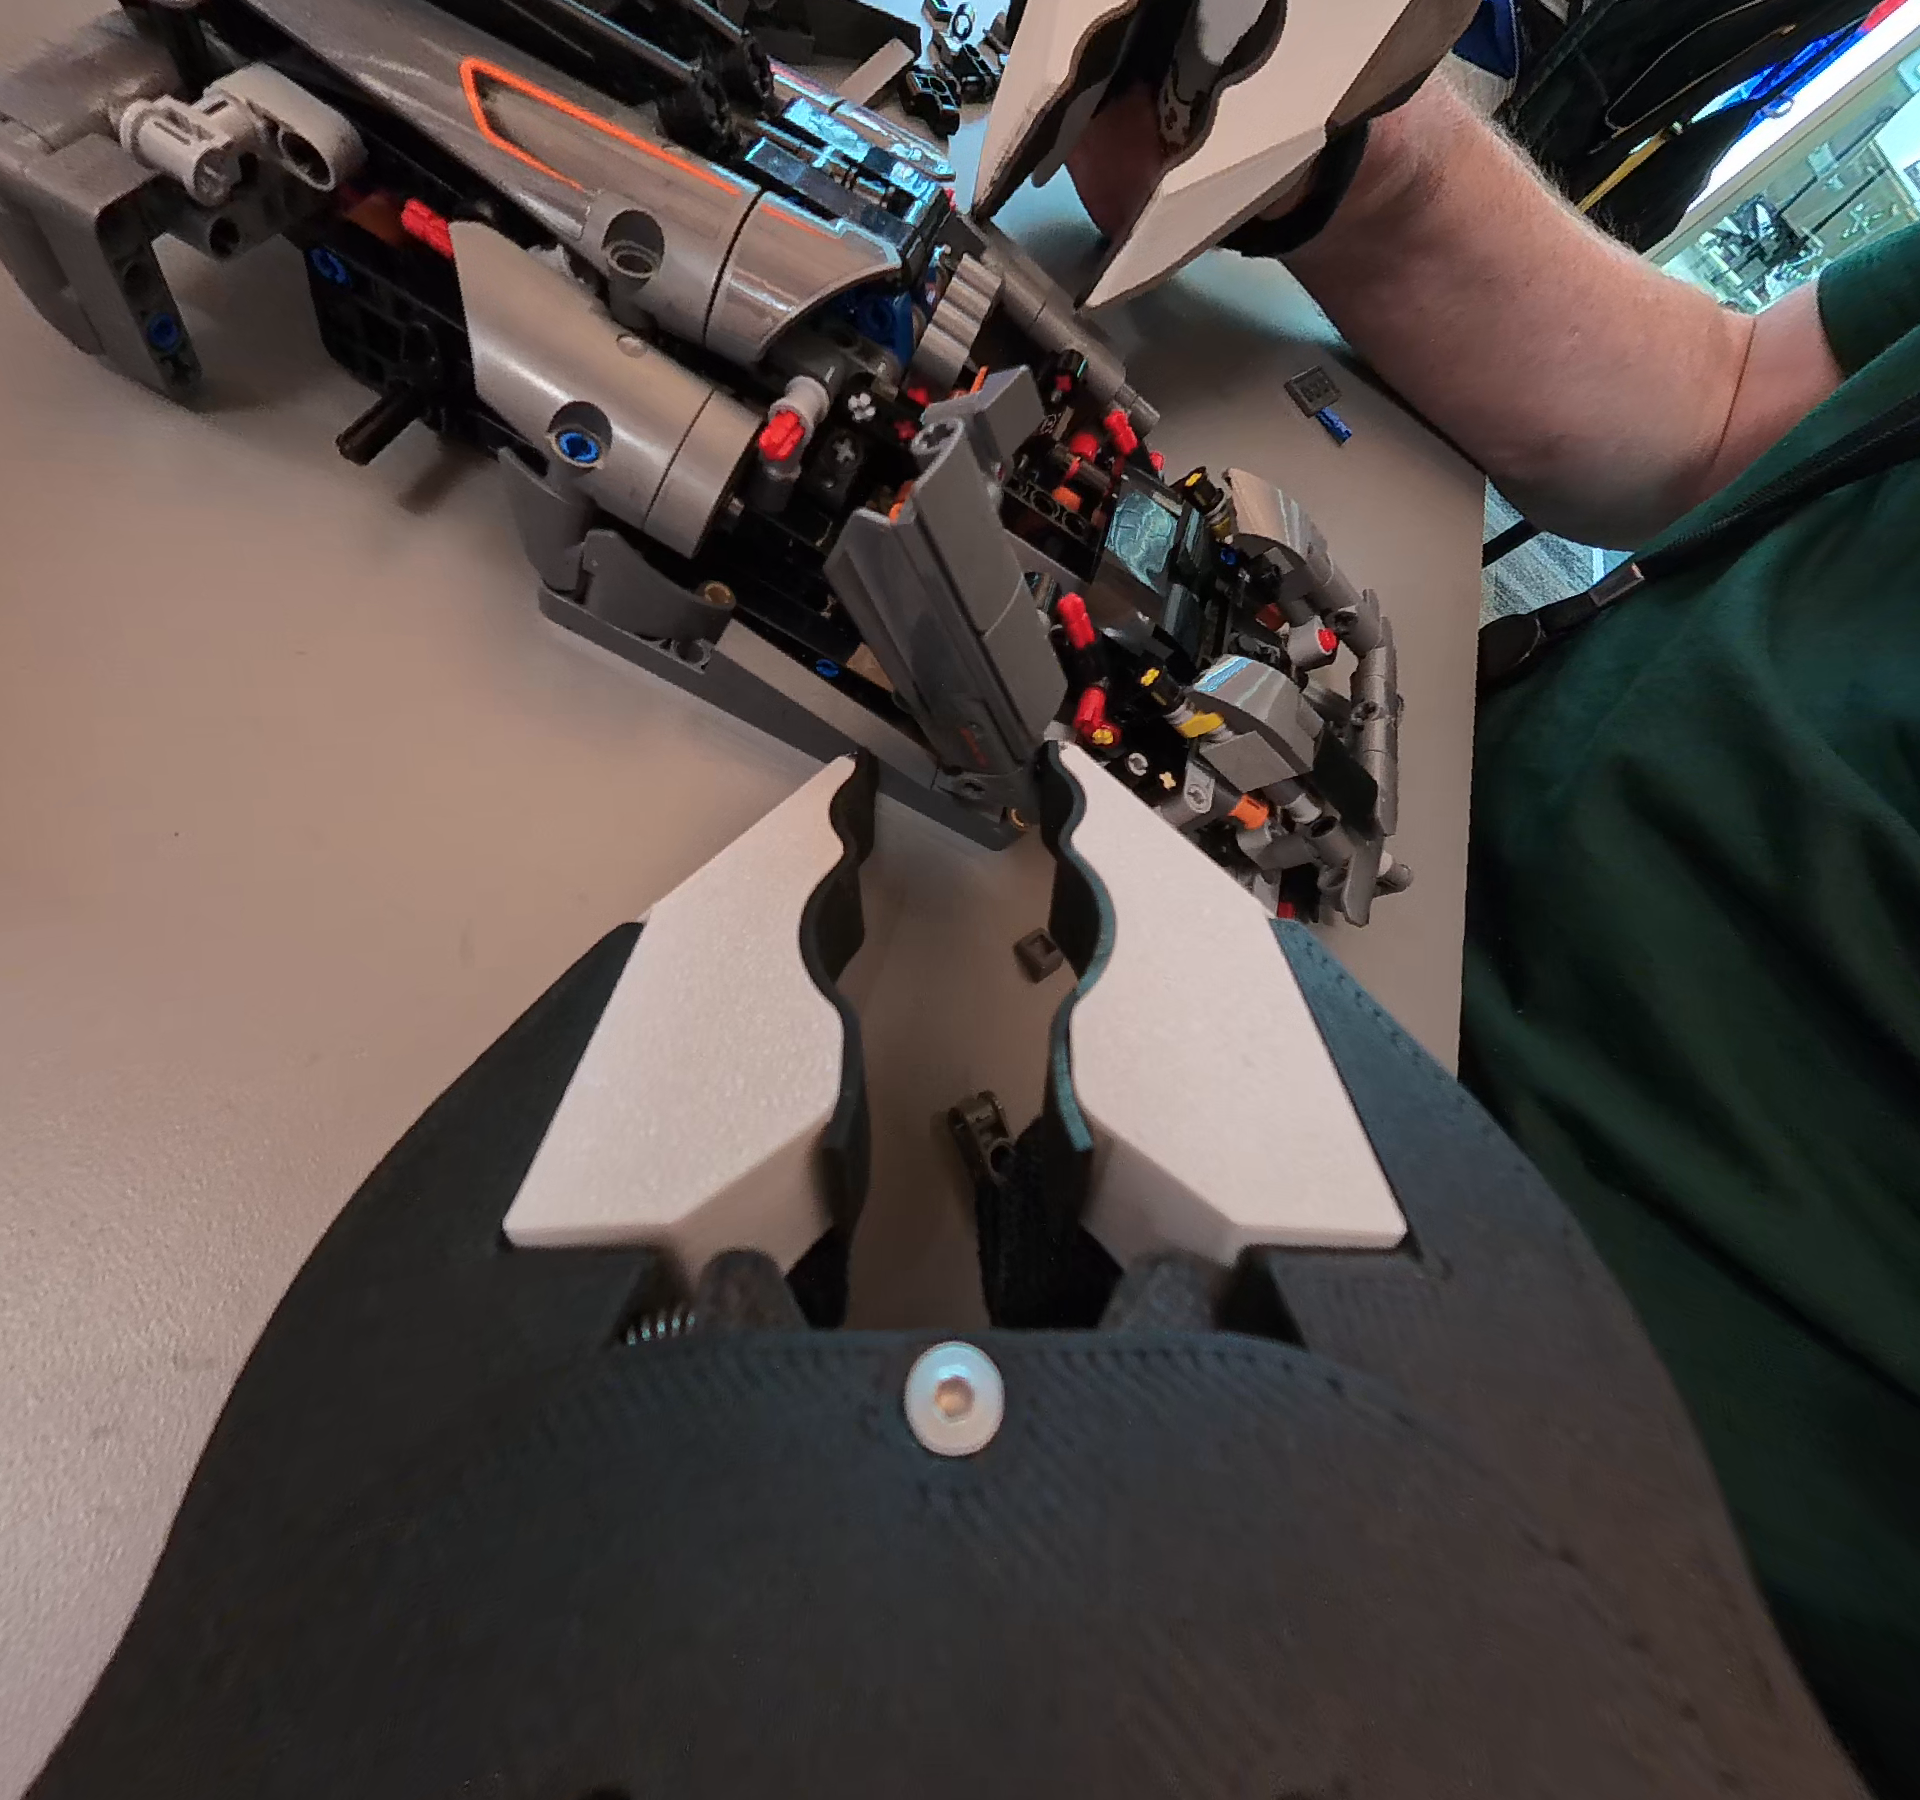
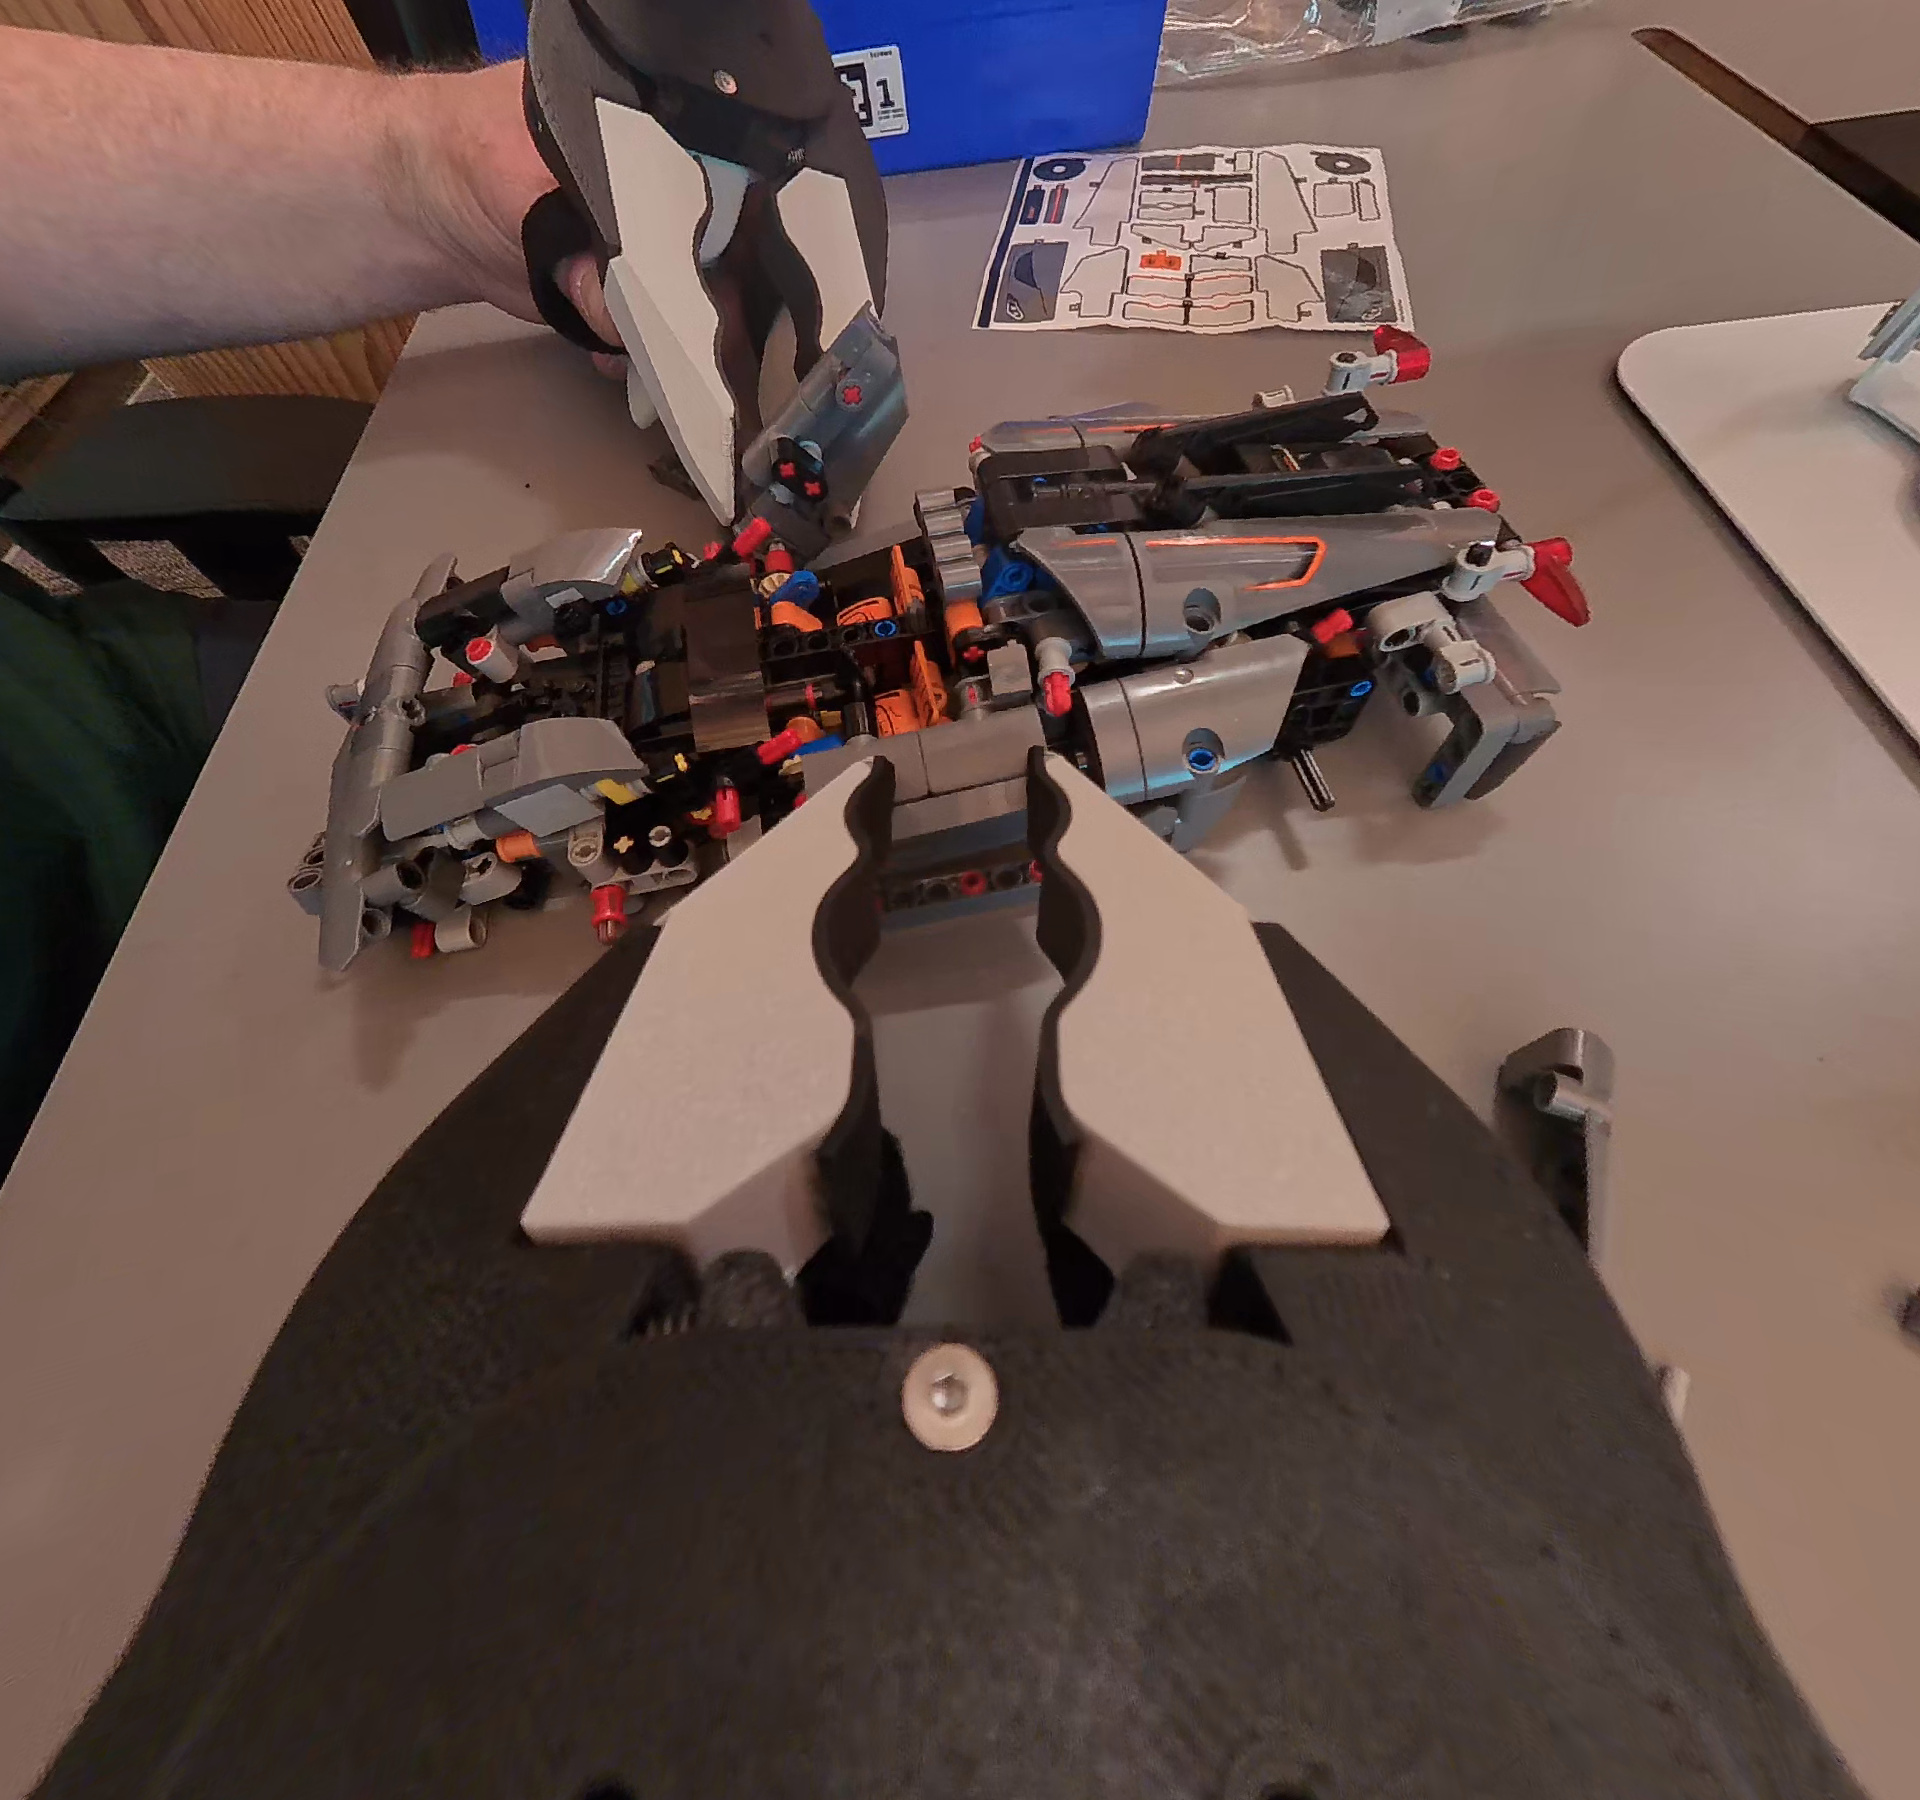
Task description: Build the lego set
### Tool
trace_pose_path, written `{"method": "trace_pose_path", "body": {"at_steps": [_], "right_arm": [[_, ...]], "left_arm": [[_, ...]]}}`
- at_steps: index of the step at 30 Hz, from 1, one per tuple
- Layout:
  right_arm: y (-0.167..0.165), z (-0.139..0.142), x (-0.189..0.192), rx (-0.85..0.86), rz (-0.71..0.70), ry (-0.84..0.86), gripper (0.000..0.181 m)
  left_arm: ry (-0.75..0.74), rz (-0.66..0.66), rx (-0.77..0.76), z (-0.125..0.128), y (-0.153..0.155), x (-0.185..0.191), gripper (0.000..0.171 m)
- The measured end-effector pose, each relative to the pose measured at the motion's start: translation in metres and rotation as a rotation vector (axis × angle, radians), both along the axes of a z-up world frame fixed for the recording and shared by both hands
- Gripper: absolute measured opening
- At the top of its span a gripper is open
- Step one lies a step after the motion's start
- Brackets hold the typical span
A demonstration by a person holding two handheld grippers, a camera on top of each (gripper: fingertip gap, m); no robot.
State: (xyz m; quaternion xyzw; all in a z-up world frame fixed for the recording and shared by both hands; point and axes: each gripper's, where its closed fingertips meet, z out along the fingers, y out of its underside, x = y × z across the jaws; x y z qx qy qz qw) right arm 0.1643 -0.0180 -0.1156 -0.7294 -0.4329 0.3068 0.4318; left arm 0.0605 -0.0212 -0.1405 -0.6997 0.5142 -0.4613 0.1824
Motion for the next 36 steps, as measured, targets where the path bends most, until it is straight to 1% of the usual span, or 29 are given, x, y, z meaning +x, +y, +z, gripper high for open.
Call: {"method": "trace_pose_path", "body": {"at_steps": [30,36], "right_arm": [[-0.0003,-0.0005,0.0001,-0.012,0.0,0.001,0.024],[-0.0005,-0.0029,0.0005,-0.007,-0.001,-0.018,0.021]], "left_arm": [[0.001,0.001,0.0,-0.0001,-0.0003,0.0,0.03],[0.001,0.003,0.002,-0.0001,-0.0002,-0.0001,0.03]]}}
